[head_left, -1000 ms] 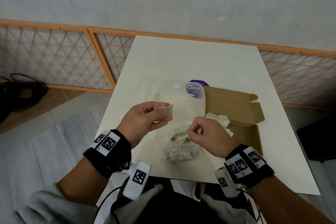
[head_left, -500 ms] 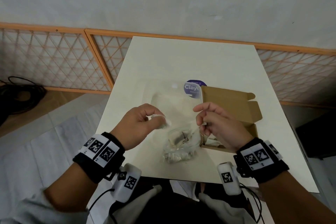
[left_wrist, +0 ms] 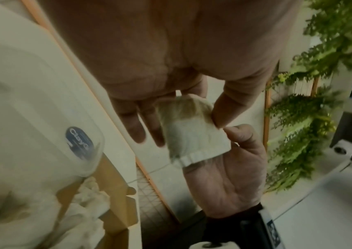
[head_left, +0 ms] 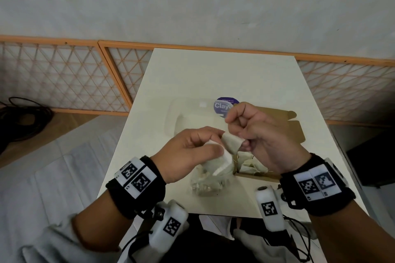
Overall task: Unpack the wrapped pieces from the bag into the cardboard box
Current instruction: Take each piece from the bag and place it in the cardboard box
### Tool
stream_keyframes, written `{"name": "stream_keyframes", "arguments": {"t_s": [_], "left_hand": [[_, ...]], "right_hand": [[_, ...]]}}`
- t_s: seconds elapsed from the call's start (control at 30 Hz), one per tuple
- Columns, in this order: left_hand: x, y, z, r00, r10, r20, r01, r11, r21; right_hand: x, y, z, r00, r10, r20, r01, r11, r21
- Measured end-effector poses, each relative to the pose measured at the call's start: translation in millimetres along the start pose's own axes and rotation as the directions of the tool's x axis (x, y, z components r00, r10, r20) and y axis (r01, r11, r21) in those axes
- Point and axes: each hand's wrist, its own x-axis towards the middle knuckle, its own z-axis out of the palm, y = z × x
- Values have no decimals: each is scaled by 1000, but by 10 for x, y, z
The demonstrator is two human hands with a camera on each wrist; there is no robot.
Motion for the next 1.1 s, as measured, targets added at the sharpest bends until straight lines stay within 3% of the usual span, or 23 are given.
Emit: {"name": "stream_keyframes", "arguments": {"t_s": [0.17,0.3,0.4,0.53,0.73,1.1], "left_hand": [[58,-2,16,998,7,-57,-7,1000,6],[41,-33,-20,994,51,-96,-50,999,17],[24,-35,-56,990,76,-120,-74,997,27],[14,-36,-89,988,90,-127,-83,995,61],[11,-53,-94,986,114,-124,-92,981,172],[12,43,-173,973,145,-181,-151,988,-19]], "right_hand": [[-32,-39,50,999,-50,-1,50,995,-83],[-18,3,-21,979,-124,-165,107,989,-104],[-34,48,-96,963,-76,-259,36,987,-158],[-105,66,-80,984,-26,-176,-22,963,-267],[-45,71,0,981,-130,-142,57,902,-429],[43,5,28,973,-185,-136,101,877,-470]]}}
